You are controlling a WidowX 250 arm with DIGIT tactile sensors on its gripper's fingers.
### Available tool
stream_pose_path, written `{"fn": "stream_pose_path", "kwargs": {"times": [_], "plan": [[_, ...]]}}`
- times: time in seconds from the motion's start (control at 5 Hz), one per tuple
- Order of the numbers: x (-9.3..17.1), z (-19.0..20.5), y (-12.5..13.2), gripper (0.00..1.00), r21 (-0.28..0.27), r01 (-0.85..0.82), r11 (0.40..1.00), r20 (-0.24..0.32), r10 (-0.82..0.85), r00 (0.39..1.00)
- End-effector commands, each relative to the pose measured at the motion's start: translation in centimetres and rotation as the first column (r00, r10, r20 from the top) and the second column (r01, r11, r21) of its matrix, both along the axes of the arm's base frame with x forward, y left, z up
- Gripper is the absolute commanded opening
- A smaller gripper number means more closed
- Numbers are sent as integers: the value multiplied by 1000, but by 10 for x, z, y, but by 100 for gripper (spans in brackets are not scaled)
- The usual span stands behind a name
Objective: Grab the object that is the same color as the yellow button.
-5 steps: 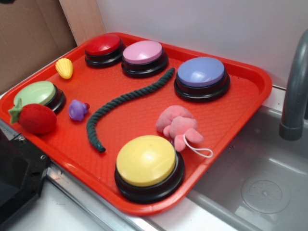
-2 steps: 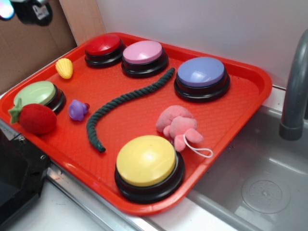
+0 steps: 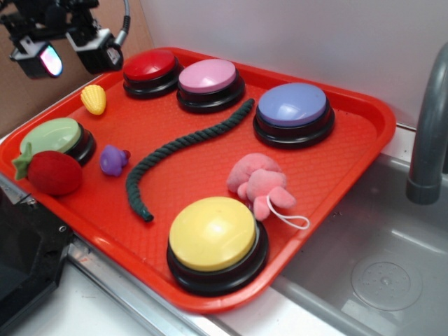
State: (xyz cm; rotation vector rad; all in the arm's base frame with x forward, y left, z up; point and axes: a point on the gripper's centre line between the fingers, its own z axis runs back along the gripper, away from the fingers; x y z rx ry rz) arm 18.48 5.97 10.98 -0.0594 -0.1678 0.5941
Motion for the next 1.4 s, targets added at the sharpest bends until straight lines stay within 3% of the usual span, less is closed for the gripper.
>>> {"fn": "stream_pose_path", "kwargs": {"times": [0.0,0.6,0.8,1.2], "plan": [[23,-29,42,100,63,-66,996,184,53,981],[32,-54,68,100,173,-160,972,199,125,972],[30,-64,85,100,152,-219,964,194,188,963],[30,-76,94,100,192,-262,946,188,227,956]]}}
